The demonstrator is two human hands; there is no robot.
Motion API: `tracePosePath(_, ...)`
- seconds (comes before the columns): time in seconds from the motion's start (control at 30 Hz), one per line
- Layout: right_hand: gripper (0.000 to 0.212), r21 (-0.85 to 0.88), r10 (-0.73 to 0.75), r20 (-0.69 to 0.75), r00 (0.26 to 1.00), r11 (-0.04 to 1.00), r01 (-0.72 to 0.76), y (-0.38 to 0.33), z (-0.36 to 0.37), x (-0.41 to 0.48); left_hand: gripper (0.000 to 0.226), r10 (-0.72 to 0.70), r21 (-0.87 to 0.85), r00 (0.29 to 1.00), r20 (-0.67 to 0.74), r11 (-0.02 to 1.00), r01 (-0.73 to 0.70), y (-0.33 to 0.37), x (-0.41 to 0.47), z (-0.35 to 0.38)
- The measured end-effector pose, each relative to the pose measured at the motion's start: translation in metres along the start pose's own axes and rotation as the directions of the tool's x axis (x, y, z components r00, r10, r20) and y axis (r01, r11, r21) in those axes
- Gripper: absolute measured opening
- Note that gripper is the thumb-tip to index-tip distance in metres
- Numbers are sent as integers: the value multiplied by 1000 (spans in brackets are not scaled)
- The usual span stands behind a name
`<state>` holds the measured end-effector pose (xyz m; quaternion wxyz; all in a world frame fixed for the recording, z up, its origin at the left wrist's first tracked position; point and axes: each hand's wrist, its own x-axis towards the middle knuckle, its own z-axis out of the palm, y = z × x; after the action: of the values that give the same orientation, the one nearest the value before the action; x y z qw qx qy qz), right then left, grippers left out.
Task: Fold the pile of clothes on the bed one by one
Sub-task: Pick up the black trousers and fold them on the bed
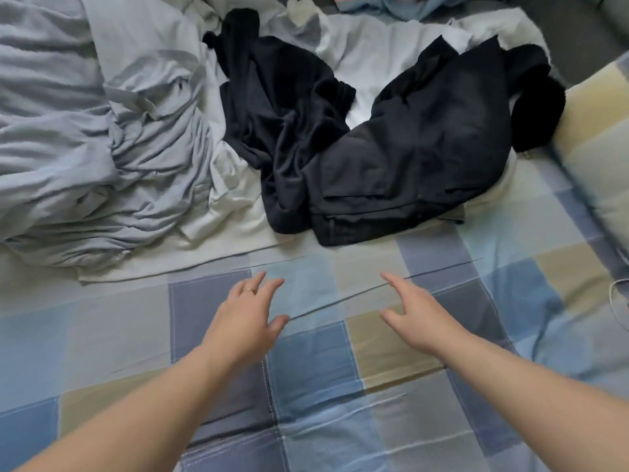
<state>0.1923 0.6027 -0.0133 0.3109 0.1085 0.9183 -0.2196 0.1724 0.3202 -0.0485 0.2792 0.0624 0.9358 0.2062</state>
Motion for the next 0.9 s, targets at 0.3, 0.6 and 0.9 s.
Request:
tracePosePath(0.3,88,-143,-143,-272,952,984,107,-27,17,179,83,147,144,916,-374,985,-99,14,186,14)
tracePosePath(0.6,90,-232,-137,-154,979,968,98,-32,27,214,71,154,146,945,-289,983,-115,5,218,35)
tracePosePath(0.9,16,-479,-191,-224,956,876,63,-27,21,199,53,118,-88,991,-70,988,-124,17,187,21)
